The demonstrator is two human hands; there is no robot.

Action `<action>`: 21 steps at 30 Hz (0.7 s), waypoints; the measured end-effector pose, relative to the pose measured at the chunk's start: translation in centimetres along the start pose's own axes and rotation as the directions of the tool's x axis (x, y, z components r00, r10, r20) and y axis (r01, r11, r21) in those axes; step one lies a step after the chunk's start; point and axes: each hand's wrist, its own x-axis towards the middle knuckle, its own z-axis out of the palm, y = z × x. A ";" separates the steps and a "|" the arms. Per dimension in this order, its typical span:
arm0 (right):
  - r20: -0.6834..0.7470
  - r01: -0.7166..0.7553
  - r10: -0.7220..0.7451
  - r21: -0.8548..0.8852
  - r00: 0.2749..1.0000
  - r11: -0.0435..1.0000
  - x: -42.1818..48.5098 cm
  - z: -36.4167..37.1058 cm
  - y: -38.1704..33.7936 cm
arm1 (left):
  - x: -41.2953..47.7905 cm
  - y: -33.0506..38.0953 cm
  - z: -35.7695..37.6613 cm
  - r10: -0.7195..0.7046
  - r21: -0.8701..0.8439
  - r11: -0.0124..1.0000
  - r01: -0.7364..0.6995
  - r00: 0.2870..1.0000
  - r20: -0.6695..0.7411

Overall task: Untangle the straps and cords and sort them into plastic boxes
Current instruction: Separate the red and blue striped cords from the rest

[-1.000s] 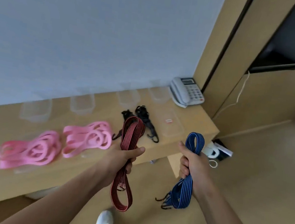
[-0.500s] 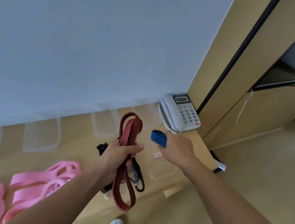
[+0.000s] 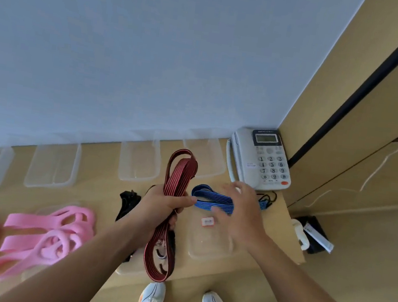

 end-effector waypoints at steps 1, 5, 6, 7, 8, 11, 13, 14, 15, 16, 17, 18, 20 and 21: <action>-0.161 -0.012 0.031 0.121 0.986 0.993 -0.6 -1.0 0.7 | -0.1 0.0 1.3 0.016 0.071 0.997 -0.015 1.000 -0.014; -0.440 -0.068 0.307 0.481 0.844 0.874 -2.4 -5.4 4.0 | -0.1 -0.5 7.8 0.102 0.440 0.893 -0.095 0.995 0.008; -0.471 -0.042 0.311 0.498 0.826 0.866 -2.9 -6.5 5.0 | 0.2 -0.7 9.5 0.139 0.559 0.818 -0.135 0.990 0.036; -0.510 -0.007 0.273 0.464 0.816 0.886 -3.4 -7.5 5.9 | 0.7 -1.1 11.2 0.191 0.697 0.694 -0.181 0.980 0.064; -0.537 0.026 0.212 0.401 0.817 0.916 -3.9 -8.4 6.7 | 1.4 -1.6 12.6 0.249 0.815 0.534 -0.224 0.963 0.101; -0.519 0.120 -0.002 0.194 0.855 0.974 -4.8 -9.9 8.8 | 3.6 -3.1 15.5 0.334 0.953 0.143 -0.267 0.920 0.207; -0.435 0.174 -0.124 0.077 0.892 0.982 -4.9 -9.9 9.8 | 5.0 -4.4 16.3 0.307 0.969 -0.021 -0.248 0.920 0.242; -0.387 0.193 -0.164 0.037 0.907 0.981 -4.9 -9.7 10.2 | 5.7 -5.0 16.4 0.295 0.968 -0.075 -0.238 0.923 0.249; -0.340 0.203 -0.188 0.010 0.922 0.979 -4.9 -9.3 10.4 | 6.2 -5.7 16.5 0.288 0.967 -0.099 -0.234 0.924 0.253; -0.296 0.205 -0.199 -0.010 0.934 0.979 -5.1 -9.0 10.6 | 6.6 -6.3 16.4 0.281 0.967 -0.093 -0.237 0.925 0.254; -0.261 0.207 -0.208 -0.031 0.943 0.978 -5.1 -8.6 10.7 | 6.9 -6.8 16.3 0.272 0.967 -0.074 -0.245 0.928 0.256; -0.236 0.214 -0.220 -0.051 0.947 0.976 -5.2 -8.3 10.8 | 7.1 -7.3 16.1 0.260 0.966 -0.061 -0.252 0.930 0.259; -0.193 0.227 -0.240 -0.084 0.951 0.970 -5.2 -8.0 10.8 | 6.8 -7.8 15.6 0.263 0.964 -0.078 -0.254 0.927 0.266; -0.172 0.232 -0.246 -0.100 0.954 0.968 -5.2 -7.9 10.7 | 6.4 -7.9 15.2 0.280 0.964 -0.092 -0.248 0.923 0.264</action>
